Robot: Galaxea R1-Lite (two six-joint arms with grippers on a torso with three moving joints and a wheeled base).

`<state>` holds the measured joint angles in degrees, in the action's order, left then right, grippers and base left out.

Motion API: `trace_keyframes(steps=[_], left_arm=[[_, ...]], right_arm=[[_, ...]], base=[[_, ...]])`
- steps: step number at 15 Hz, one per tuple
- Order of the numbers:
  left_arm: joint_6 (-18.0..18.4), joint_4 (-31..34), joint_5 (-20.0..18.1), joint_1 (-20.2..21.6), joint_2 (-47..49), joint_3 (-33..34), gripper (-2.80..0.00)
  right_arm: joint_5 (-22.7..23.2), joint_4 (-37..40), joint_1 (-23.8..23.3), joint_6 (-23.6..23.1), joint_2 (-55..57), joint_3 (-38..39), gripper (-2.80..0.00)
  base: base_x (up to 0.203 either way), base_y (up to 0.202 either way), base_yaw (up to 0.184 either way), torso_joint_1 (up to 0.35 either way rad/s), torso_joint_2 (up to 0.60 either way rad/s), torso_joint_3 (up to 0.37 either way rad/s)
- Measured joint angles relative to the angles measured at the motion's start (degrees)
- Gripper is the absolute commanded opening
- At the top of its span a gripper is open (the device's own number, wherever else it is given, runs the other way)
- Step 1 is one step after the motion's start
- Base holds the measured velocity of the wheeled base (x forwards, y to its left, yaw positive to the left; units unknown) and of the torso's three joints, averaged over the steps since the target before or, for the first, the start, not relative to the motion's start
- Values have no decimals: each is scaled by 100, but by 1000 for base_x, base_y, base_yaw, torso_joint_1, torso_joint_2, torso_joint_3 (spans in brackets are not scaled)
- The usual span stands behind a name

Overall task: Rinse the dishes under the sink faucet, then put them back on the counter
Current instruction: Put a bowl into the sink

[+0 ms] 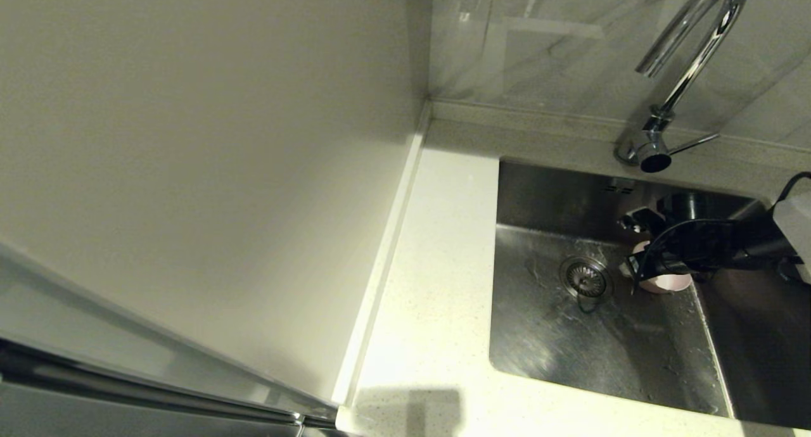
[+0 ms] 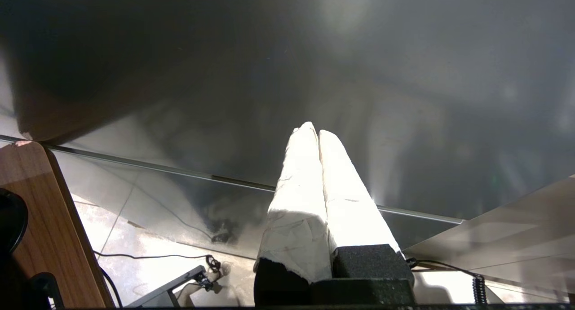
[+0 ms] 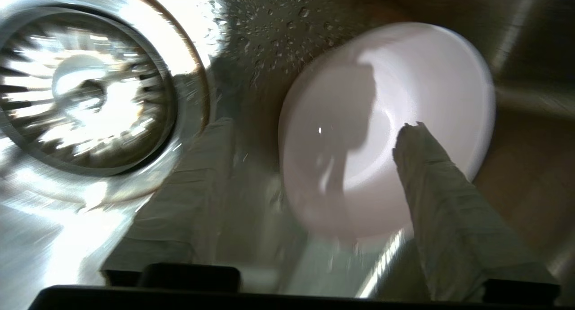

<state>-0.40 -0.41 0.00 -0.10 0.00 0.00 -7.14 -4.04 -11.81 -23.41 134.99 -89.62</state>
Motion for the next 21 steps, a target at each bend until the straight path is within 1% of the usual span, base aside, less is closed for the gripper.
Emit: trace_keyframes(steps=[2,4,6,7,9,11,12,14,15,17,21], left_arm=[[-1,-1,0,0,0,0,-280],[-4,-3,0,0,0,0,-280],[-1,-1,0,0,0,0,-280],[-4,0,0,0,0,0,-280],[-4,-1,0,0,0,0,-280],[-6,0,2,0,0,0,-280],[-1,0,0,0,0,0,-280],[0,-1,0,0,0,0,-280],[-1,-1,0,0,0,0,-280],[-1,-1,0,0,0,0,-280],[-5,0,-1,0,0,0,-280]], right_arm=[[173,502,2,272,-541,144,0],[294,1178,-57,448,-1207,366,0],[354,2014,-259,494,-1763,671,0],[359,2291,-424,495,-2003,841,0],[372,2424,-787,431,-2396,1047,0],[458,2586,-1271,160,-2745,1120,0],[631,2661,-1504,53,-2892,1112,0],[1192,2708,-1912,-24,-3188,985,0],[1389,2711,-2035,-29,-3310,908,0],[1611,2716,-2173,-18,-3511,789,0],[1606,2708,-2346,-10,-3607,438,0]], base=[[0,0,0,0,0,0],[0,0,0,0,0,0],[0,0,0,0,0,0],[0,0,0,0,0,0],[0,0,0,0,0,0],[0,0,0,0,0,0],[0,0,0,0,0,0],[0,0,0,0,0,0],[0,0,0,0,0,0],[0,0,0,0,0,0],[0,0,0,0,0,0]])
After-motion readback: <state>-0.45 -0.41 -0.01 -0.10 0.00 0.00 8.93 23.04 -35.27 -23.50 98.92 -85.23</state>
